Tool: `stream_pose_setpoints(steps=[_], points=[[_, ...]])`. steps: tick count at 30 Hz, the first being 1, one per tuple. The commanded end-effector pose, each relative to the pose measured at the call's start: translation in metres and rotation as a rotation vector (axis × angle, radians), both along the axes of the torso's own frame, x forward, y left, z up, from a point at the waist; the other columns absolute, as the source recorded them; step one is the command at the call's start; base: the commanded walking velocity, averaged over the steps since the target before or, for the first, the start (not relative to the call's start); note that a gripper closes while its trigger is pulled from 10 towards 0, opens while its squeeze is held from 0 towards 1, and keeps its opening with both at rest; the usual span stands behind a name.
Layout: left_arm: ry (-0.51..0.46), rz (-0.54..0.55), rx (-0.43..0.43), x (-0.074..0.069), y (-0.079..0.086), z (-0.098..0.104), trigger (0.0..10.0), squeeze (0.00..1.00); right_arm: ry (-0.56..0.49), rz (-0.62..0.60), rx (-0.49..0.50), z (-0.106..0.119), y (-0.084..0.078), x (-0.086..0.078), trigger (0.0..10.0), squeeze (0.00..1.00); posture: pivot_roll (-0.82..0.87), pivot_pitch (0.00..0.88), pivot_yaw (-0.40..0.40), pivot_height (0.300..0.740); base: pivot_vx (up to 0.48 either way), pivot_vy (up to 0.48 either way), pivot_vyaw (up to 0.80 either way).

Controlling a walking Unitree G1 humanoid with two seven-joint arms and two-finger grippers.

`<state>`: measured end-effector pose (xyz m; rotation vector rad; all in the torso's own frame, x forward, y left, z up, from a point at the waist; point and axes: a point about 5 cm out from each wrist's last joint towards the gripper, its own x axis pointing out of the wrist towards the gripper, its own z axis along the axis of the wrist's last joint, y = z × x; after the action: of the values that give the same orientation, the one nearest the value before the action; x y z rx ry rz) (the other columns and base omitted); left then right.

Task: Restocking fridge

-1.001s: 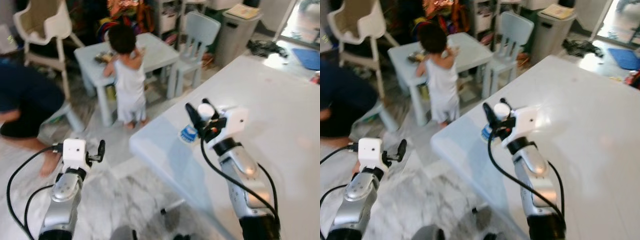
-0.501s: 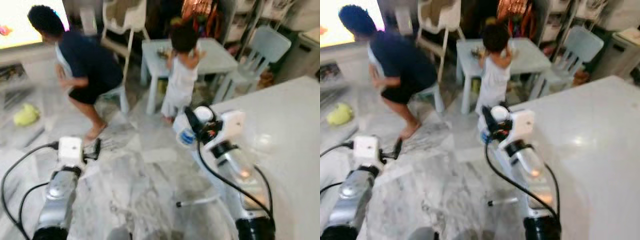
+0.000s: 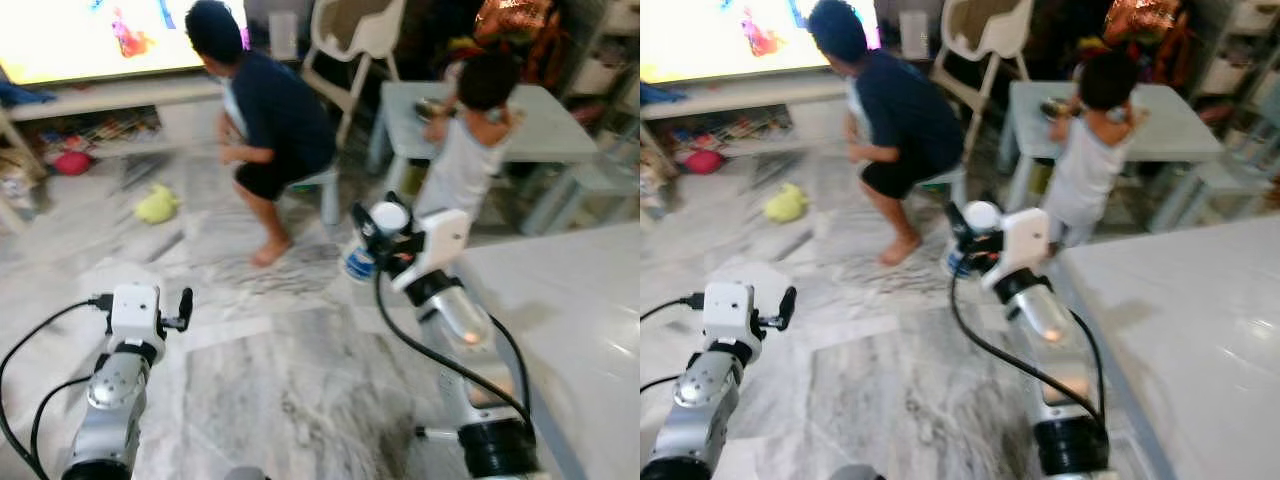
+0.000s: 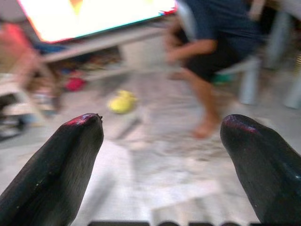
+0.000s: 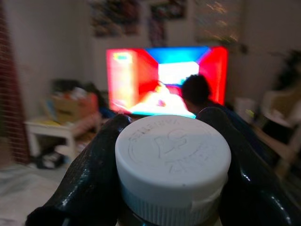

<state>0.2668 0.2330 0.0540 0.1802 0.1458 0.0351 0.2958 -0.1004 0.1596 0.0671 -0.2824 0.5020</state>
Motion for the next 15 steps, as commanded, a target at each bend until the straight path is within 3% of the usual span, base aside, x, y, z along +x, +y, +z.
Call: stream_pose_setpoints(steps=[1,15], points=[[0.009,0.002,0.004,-0.0026,-0.0001,-0.0031,10.0,0.0,-0.008,-0.026,-0.011,-0.0002,-0.0084,0.0012,10.0,0.0,0.03,0.0,-0.001,0.74,0.0,0.0,0.76],[-0.023,0.029,0.033,-0.0026,0.0053,-0.0023,10.0,0.0,-0.02,-0.036,-0.053,-0.0089,-0.0094,-0.0036,10.0,0.0,0.03,0.0,0.01,0.74,0.0,0.0,0.76]])
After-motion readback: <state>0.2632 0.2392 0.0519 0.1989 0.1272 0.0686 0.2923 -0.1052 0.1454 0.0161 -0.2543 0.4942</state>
